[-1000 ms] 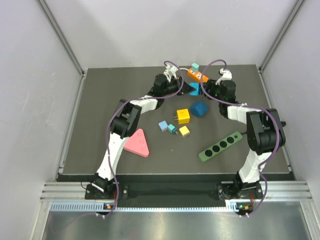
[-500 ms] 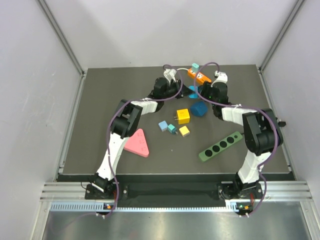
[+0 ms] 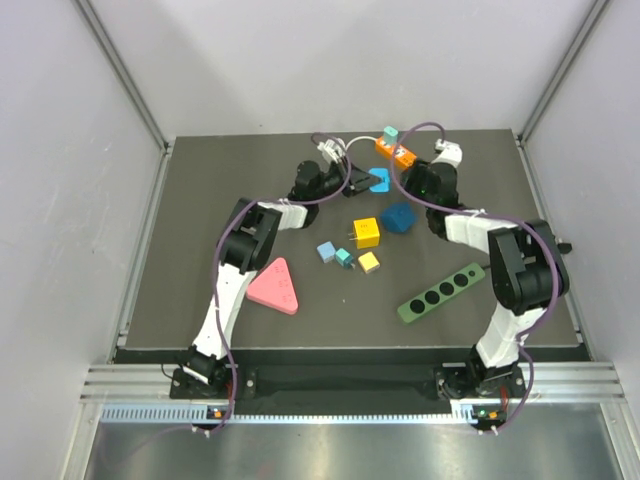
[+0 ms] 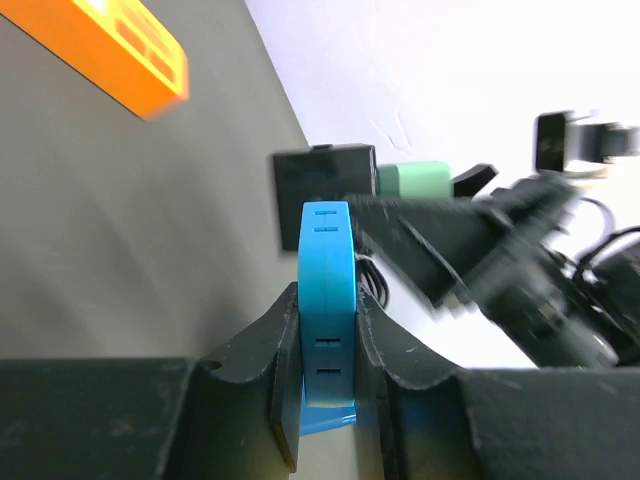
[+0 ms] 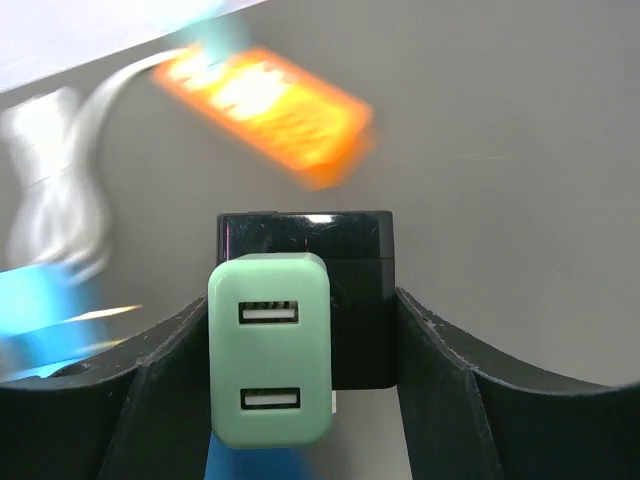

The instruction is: Pull the plug off the socket

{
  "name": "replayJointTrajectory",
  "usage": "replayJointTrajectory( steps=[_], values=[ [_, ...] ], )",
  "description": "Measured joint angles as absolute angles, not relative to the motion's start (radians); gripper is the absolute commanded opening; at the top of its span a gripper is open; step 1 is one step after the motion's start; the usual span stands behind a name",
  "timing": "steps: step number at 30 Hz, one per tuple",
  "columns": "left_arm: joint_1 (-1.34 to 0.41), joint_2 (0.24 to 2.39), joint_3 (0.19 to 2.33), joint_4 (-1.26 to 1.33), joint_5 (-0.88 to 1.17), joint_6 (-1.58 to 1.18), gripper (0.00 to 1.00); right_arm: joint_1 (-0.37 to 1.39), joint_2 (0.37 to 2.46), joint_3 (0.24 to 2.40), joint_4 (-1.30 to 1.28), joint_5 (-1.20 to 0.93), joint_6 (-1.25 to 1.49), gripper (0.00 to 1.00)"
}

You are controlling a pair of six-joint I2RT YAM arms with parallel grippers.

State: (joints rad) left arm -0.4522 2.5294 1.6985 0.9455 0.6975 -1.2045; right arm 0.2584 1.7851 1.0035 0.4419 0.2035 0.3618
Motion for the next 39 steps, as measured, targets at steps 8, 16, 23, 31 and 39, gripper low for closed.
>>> replayJointTrajectory(
  steps=[8,16,23,31,39],
  values=[
    [-0.363,2.448,1.628,0.775,0.653,-0.965,0.00,0.159,1.785,0.997,0.427,0.421,0.340,0.00],
    [-0.365,2.344,1.579,0.622,0.609,-0.876,0.00,0.161,1.785,0.982,0.431,0.404,0.341,0.00],
    [-0.362,2.279,1.398,0.526,0.564,-0.915,0.17,0.160,1.785,0.982,0.435,0.352,0.343,0.00],
    [-0.362,2.134,1.237,0.447,0.503,-0.871,0.61,0.160,1.785,0.982,0.449,0.291,0.343,0.00],
    [-0.362,2.024,1.211,0.341,0.424,-0.785,0.80,0.160,1.785,0.983,0.449,0.197,0.343,0.00]
  ],
)
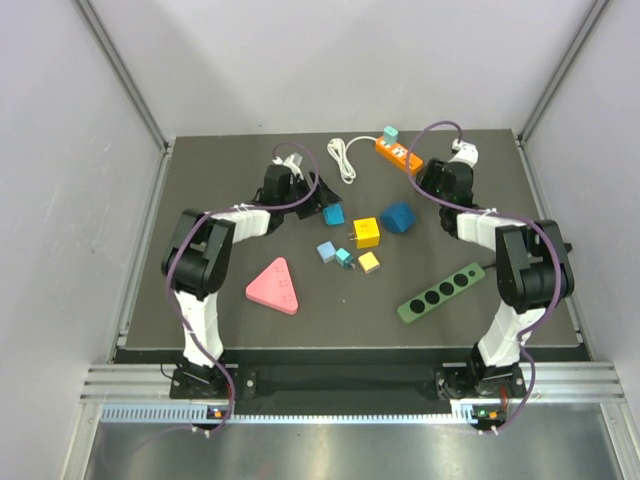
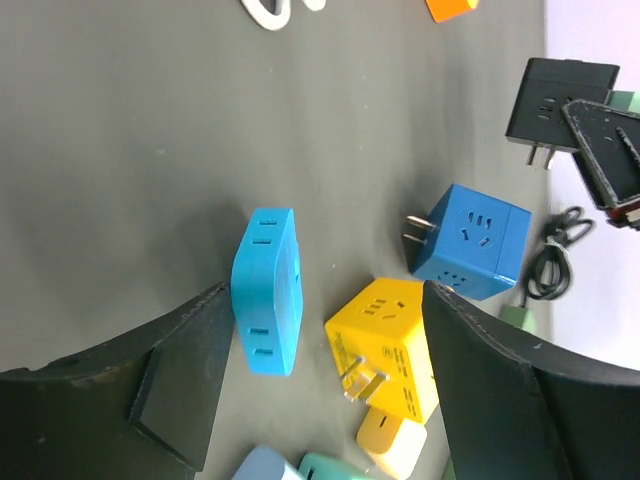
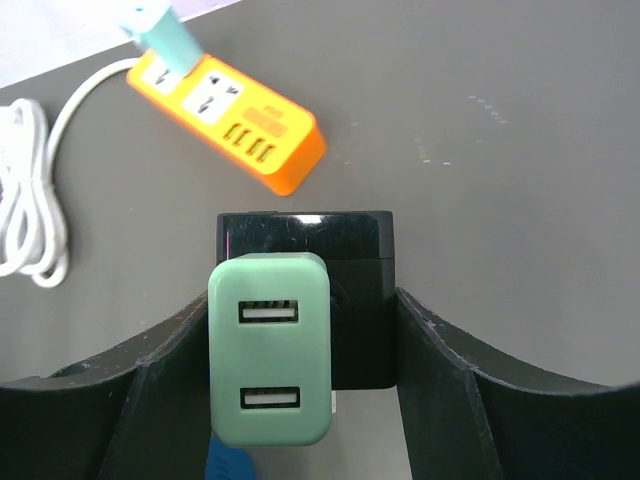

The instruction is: Pull the plug off the socket

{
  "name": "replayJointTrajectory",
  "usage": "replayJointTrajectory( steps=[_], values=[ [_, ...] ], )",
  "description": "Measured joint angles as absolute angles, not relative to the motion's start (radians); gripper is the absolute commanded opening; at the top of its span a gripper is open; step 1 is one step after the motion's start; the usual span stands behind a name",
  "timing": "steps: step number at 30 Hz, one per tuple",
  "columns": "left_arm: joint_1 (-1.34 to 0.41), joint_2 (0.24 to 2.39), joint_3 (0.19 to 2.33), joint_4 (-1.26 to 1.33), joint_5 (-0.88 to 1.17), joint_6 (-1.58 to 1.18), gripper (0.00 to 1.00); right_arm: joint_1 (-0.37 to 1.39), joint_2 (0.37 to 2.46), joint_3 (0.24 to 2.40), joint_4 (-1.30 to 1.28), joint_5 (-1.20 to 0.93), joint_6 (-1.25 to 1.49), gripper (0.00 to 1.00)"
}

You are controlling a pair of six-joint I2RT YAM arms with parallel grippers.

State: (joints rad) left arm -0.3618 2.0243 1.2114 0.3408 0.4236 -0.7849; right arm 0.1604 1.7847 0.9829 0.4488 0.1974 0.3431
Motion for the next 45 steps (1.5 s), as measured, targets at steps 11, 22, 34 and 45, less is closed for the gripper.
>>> replayJointTrajectory(
  steps=[11,22,34,45],
  values=[
    [-0.398,1.927,1.297,0.204,0.299,-0.637,0.73,0.162,1.824,1.196,0.226,0.116,0.352,0.00],
    [-0.511,2.061,1.675,0.209,0.309,-0.600,0.77,0.170,1.908,1.345,-0.107,0.193,0.364,0.03],
    [-0.565,2.151,1.639,0.218,0.332,-0.599,0.73,0.190,1.958,1.391,-0.239,0.262,0.371,0.28],
    [-0.565,2.138,1.546,0.223,0.316,-0.599,0.72,0.190,1.988,1.427,-0.252,0.262,0.368,0.66]
  ],
)
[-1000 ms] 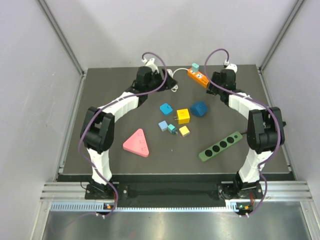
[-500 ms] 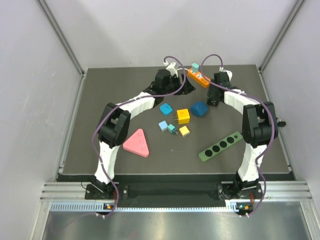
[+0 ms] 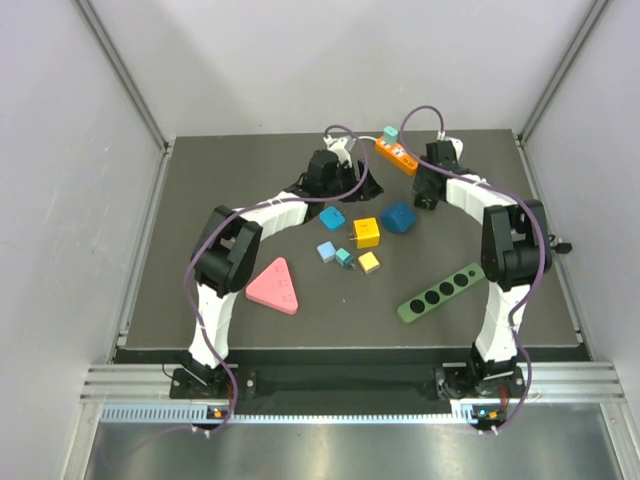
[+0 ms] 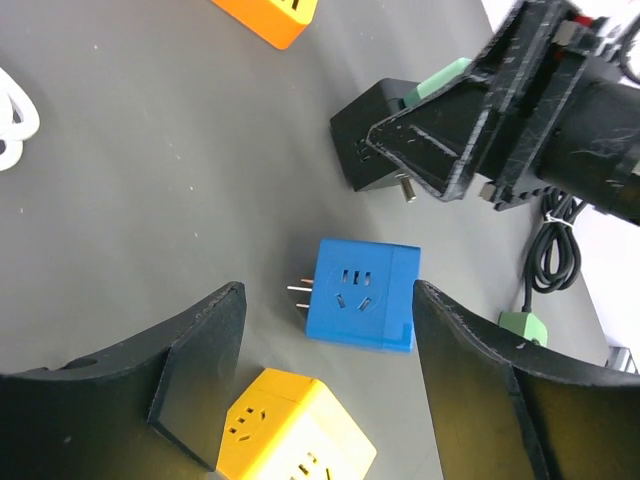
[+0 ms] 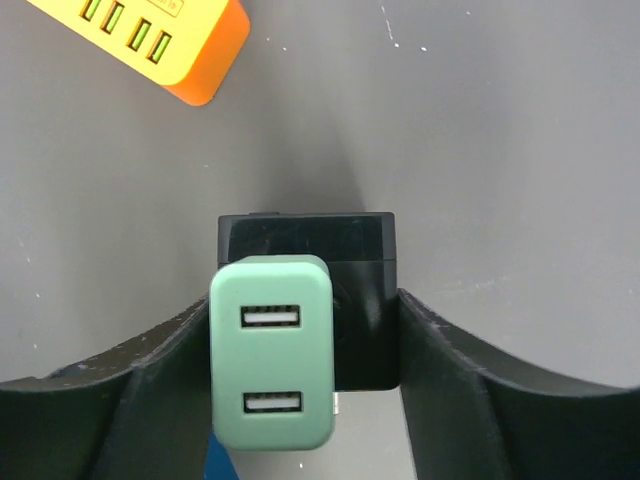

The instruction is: Pull the plug off the socket

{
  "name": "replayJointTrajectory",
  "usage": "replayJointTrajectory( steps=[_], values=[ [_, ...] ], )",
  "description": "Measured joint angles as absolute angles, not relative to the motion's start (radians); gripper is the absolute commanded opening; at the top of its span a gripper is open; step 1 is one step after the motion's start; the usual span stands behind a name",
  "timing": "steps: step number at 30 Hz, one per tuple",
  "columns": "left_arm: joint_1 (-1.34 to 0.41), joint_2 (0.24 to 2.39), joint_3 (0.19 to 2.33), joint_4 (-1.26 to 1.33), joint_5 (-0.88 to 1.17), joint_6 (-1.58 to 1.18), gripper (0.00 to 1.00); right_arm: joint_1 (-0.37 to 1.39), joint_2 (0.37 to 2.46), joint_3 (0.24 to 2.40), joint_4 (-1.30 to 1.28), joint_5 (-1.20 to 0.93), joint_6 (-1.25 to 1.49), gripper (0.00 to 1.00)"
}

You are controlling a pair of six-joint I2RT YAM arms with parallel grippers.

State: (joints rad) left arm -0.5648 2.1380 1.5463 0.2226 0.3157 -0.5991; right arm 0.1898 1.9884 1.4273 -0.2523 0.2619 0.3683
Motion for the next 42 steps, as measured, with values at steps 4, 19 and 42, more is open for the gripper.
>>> replayJointTrajectory(
  steps=[4,19,42],
  values=[
    [-0.565,2.134,1.554,0.221,0.317,-0.598,0.75,0.189,1.991,1.435,-0.253,0.247,0.368,0.81],
    [-0.565,2.134,1.597,0.207,0.329,-0.594,0.74,0.187,1.997,1.459,-0.256,0.216,0.334,0.61],
    [-0.553,2.136,1.647,0.192,0.493,-0.519,0.78,0.121,2.016,1.462,-0.165,0.045,0.335,0.00]
  ],
)
